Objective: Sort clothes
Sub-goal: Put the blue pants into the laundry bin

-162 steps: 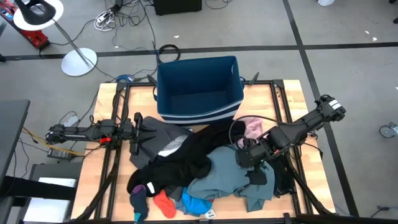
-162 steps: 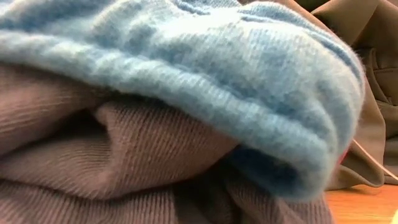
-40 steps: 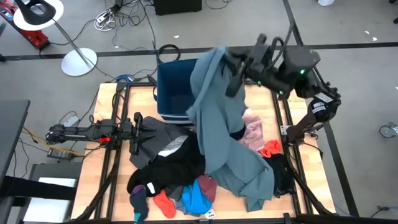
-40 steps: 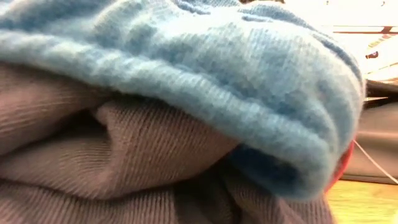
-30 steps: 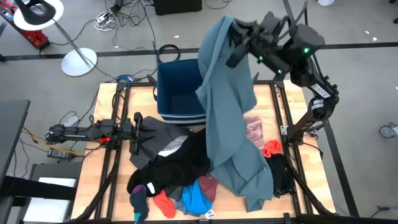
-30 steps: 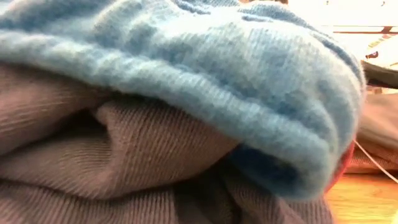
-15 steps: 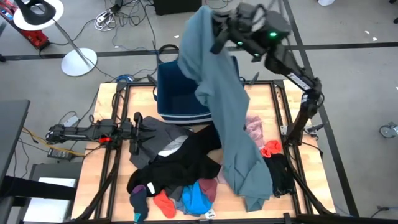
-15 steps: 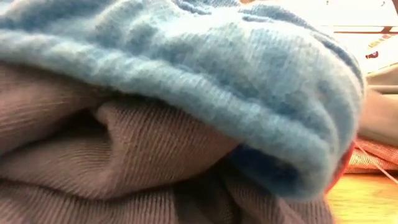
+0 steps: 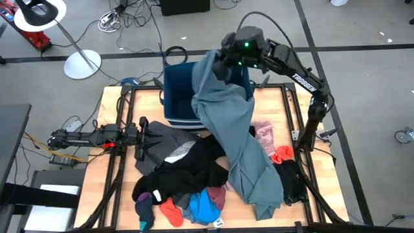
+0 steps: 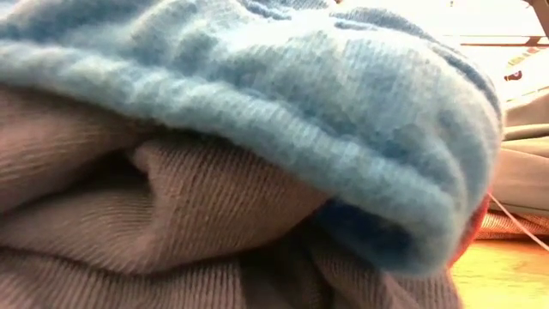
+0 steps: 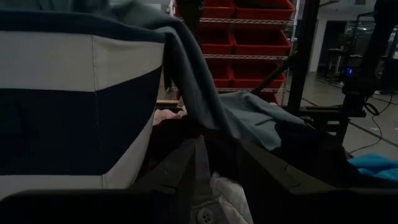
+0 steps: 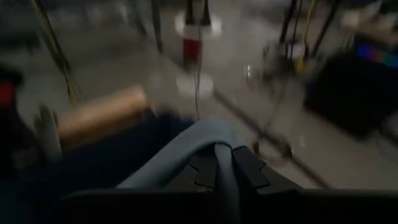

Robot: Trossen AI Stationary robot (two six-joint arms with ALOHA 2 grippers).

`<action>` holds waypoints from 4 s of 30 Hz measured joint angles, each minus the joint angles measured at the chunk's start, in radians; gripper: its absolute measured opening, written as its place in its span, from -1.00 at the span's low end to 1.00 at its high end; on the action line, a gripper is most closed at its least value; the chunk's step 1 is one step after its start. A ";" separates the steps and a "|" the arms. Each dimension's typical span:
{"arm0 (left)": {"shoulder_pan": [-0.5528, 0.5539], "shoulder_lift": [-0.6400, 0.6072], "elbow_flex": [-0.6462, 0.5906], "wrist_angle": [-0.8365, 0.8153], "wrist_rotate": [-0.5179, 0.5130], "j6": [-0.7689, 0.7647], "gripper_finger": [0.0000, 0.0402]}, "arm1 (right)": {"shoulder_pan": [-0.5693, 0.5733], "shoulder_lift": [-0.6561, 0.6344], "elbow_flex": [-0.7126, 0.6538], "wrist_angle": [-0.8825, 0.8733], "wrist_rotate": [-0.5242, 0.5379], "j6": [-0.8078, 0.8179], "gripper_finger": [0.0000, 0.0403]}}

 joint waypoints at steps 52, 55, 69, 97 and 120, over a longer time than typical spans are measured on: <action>0.000 0.000 0.000 0.000 0.000 0.000 -0.38 | 0.084 -0.105 -0.002 -0.623 -0.156 0.182 0.06; 0.000 0.000 0.000 0.000 0.000 0.000 -0.38 | 0.154 -0.152 -0.003 -0.625 -0.166 0.234 0.05; 0.000 0.000 0.000 0.001 0.000 0.000 -0.38 | 0.512 -0.280 -0.336 -0.623 -0.057 0.509 -0.03; 0.000 0.000 0.000 0.001 0.000 0.000 -0.38 | 0.874 -0.484 -1.356 -0.142 -0.114 1.075 -0.12; 0.000 0.000 0.000 0.000 0.000 0.000 -0.38 | 0.883 -0.524 -1.421 0.074 -0.124 1.050 -0.34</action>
